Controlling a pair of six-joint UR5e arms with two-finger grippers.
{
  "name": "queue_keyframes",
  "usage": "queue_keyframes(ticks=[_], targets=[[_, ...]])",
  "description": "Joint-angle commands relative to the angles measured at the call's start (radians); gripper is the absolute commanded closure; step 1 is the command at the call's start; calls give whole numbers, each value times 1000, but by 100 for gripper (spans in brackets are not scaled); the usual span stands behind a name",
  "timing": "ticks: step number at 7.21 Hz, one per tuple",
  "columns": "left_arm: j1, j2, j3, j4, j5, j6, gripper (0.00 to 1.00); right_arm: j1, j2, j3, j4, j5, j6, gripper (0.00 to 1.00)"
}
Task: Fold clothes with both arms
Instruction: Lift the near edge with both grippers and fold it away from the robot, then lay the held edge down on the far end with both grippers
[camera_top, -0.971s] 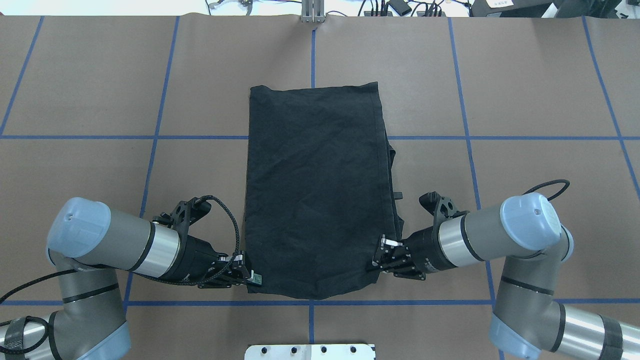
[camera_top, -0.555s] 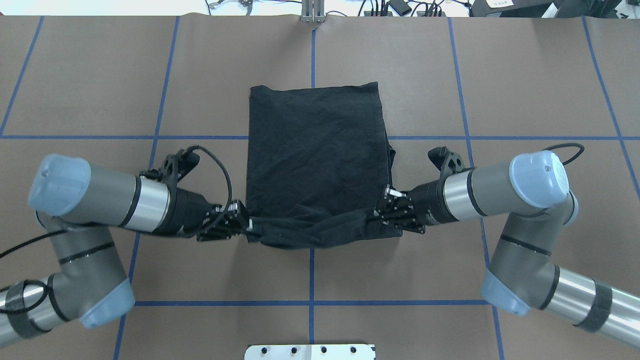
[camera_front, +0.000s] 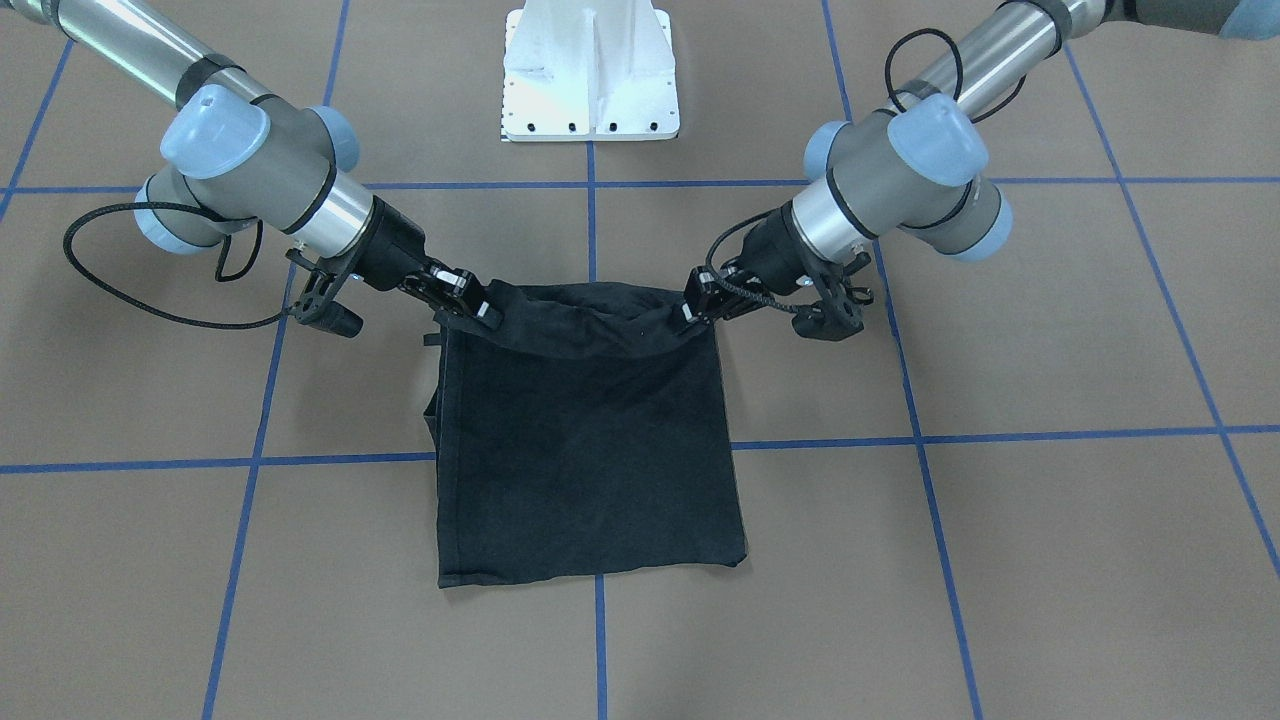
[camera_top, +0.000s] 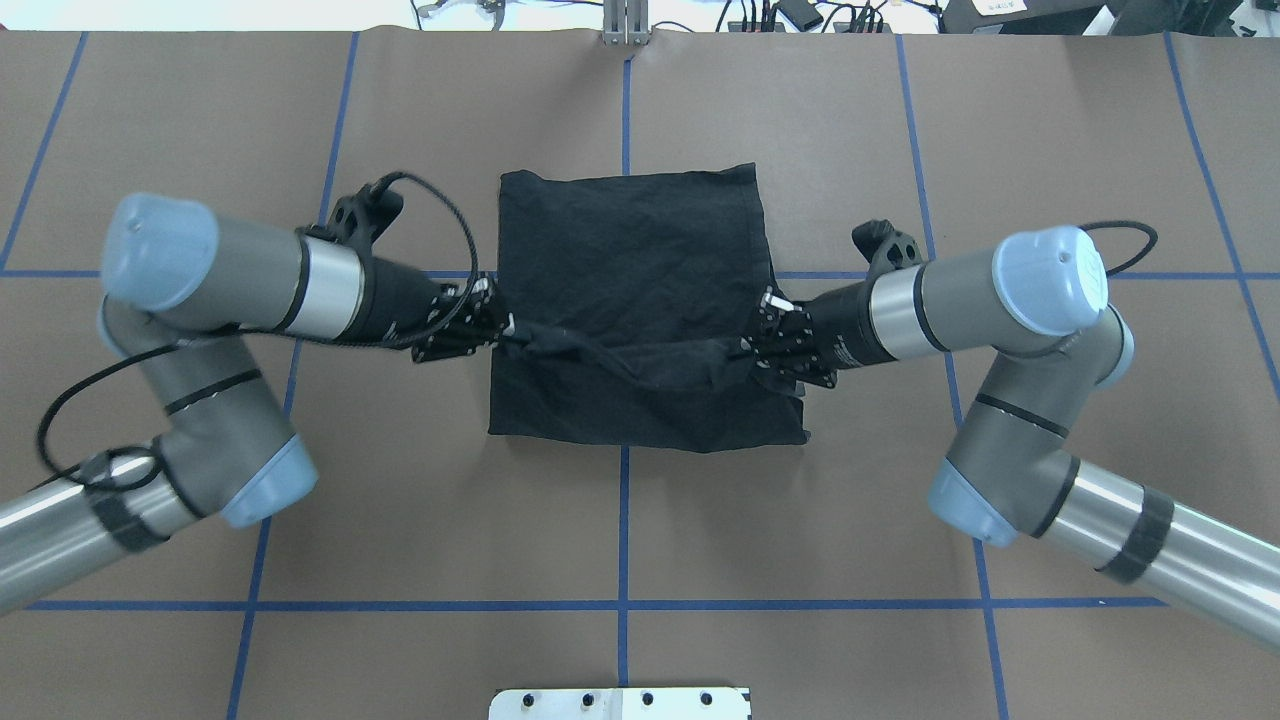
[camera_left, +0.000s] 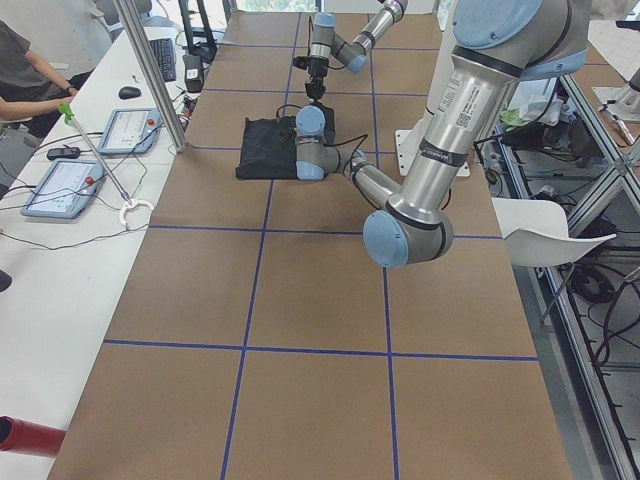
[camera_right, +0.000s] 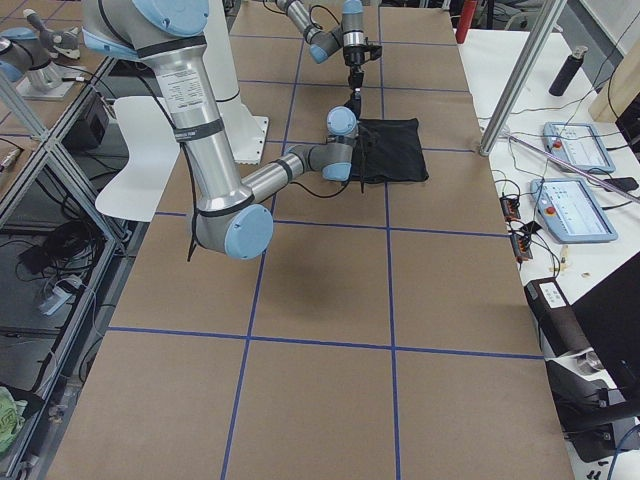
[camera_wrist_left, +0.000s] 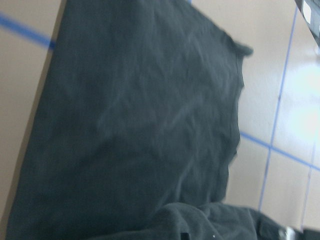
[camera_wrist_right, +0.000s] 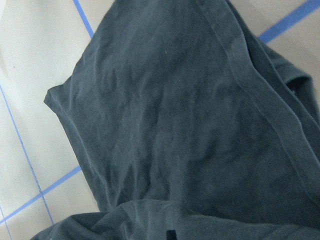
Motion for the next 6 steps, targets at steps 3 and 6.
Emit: queue_keyframes(ticks=[3,6], targets=[[-72,-43,132,-7,5,19,100,86,155,-227,-2,-6,-2,100],[-72,-116,266,-50,11,20,100,111,195,-316,-2,-37,-10,100]])
